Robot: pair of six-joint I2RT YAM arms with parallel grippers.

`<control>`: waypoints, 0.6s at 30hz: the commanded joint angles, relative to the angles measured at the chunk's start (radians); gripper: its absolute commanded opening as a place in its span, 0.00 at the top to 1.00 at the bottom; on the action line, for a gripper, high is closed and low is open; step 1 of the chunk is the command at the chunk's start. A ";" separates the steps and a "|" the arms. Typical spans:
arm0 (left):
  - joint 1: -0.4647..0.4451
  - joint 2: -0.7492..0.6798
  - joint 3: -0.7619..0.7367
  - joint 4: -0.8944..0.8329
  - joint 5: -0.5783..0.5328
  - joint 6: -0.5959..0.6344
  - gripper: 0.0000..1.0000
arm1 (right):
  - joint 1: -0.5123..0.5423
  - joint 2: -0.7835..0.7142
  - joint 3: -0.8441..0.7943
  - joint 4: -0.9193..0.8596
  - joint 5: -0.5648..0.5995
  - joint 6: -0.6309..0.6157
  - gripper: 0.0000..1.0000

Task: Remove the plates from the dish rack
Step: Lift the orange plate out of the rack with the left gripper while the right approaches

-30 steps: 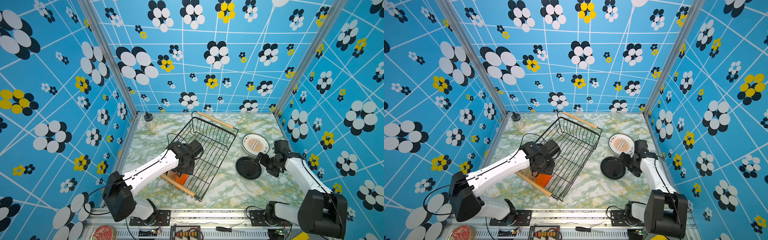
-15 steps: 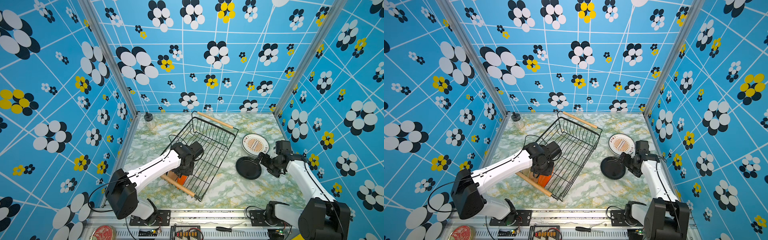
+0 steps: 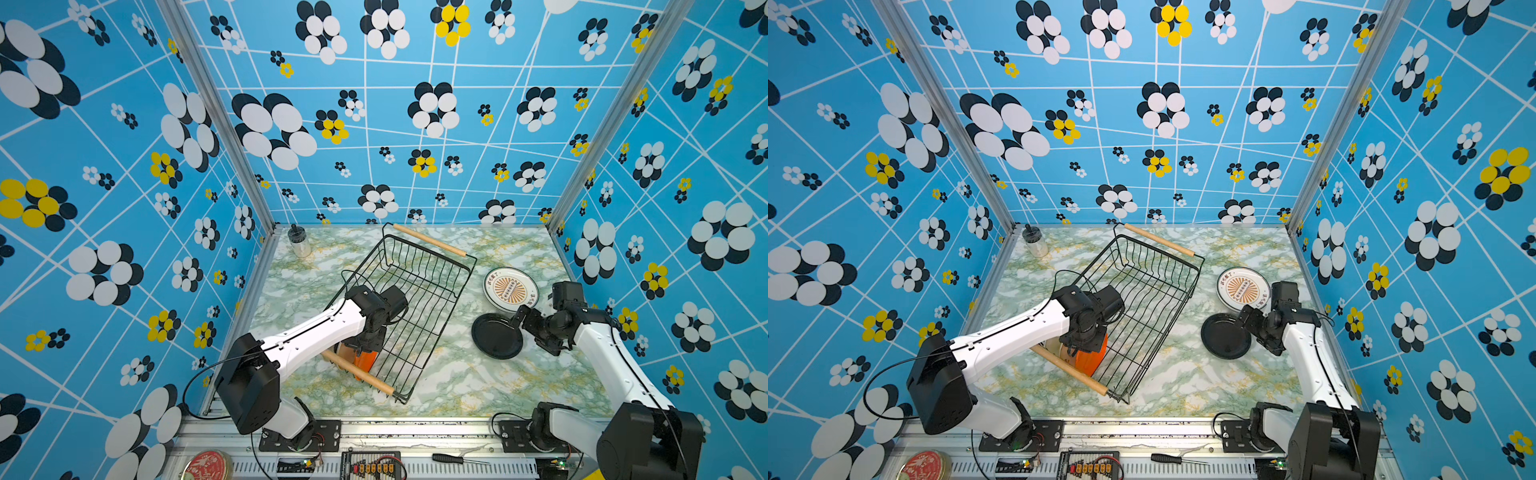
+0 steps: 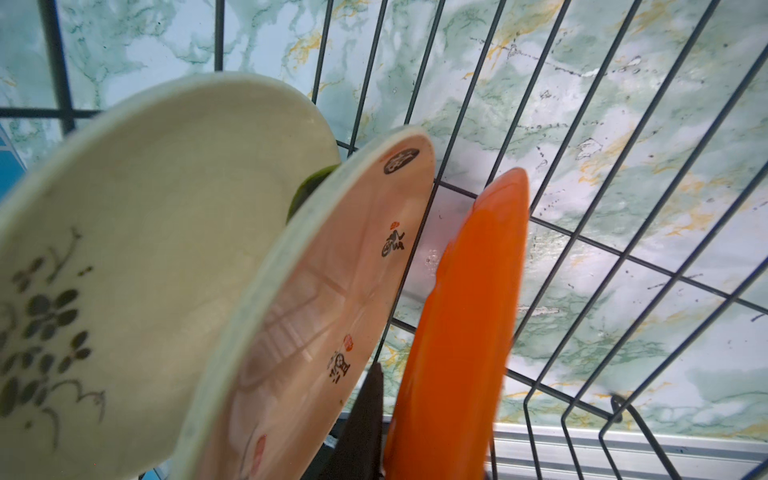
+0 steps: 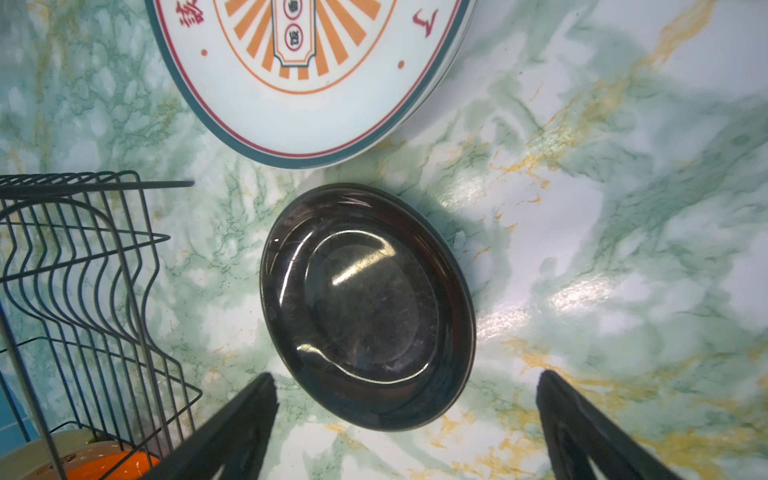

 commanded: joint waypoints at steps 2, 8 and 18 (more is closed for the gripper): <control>0.001 0.013 0.005 -0.004 -0.005 0.018 0.83 | 0.005 -0.024 0.036 -0.039 -0.015 0.006 0.01; 0.010 0.010 0.035 0.000 -0.011 0.055 0.89 | 0.005 -0.027 0.039 -0.042 -0.025 0.012 0.01; 0.012 0.033 0.161 -0.022 -0.010 0.103 0.95 | 0.005 -0.033 0.041 -0.042 -0.027 0.018 0.01</control>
